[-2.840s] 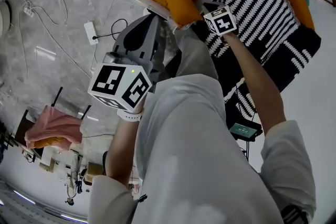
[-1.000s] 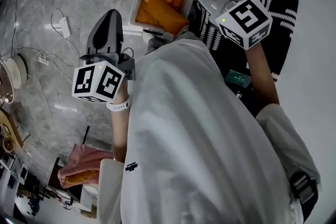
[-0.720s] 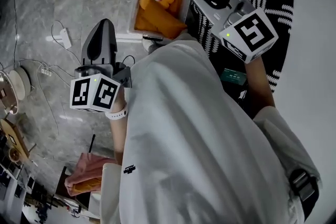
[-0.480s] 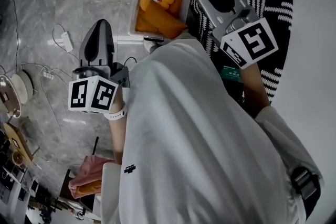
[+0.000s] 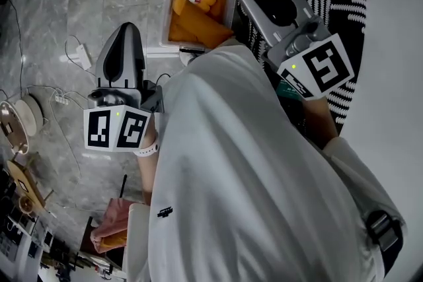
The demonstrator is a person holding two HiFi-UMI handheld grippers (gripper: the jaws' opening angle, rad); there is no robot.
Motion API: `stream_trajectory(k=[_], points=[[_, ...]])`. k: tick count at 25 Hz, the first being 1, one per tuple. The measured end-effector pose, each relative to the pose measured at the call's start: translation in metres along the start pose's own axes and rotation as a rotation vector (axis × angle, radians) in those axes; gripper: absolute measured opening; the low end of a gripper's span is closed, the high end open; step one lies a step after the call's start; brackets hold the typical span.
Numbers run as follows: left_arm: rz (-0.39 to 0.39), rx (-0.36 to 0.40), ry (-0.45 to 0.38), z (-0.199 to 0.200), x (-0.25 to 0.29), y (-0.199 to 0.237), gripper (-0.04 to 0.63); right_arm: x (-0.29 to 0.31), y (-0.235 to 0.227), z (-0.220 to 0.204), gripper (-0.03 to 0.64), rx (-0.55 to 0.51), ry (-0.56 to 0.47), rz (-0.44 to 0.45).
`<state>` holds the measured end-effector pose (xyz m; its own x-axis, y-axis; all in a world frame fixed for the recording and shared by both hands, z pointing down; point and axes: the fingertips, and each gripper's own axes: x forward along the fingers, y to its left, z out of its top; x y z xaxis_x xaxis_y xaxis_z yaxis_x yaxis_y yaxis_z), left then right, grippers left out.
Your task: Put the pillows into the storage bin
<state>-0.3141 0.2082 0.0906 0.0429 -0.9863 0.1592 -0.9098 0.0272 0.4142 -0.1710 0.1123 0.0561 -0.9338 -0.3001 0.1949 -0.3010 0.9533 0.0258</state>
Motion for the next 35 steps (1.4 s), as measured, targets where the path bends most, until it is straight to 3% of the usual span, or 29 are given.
stream_trajectory(k=[19,35], points=[[-0.036,-0.005,0.036,-0.016,0.008,-0.011,0.008,0.001,-0.007,-0.013,0.012,0.065,0.03,-0.007],[-0.06,-0.014,0.042,-0.021,0.006,-0.012,0.008,-0.004,-0.002,-0.012,0.012,0.055,0.031,-0.02]])
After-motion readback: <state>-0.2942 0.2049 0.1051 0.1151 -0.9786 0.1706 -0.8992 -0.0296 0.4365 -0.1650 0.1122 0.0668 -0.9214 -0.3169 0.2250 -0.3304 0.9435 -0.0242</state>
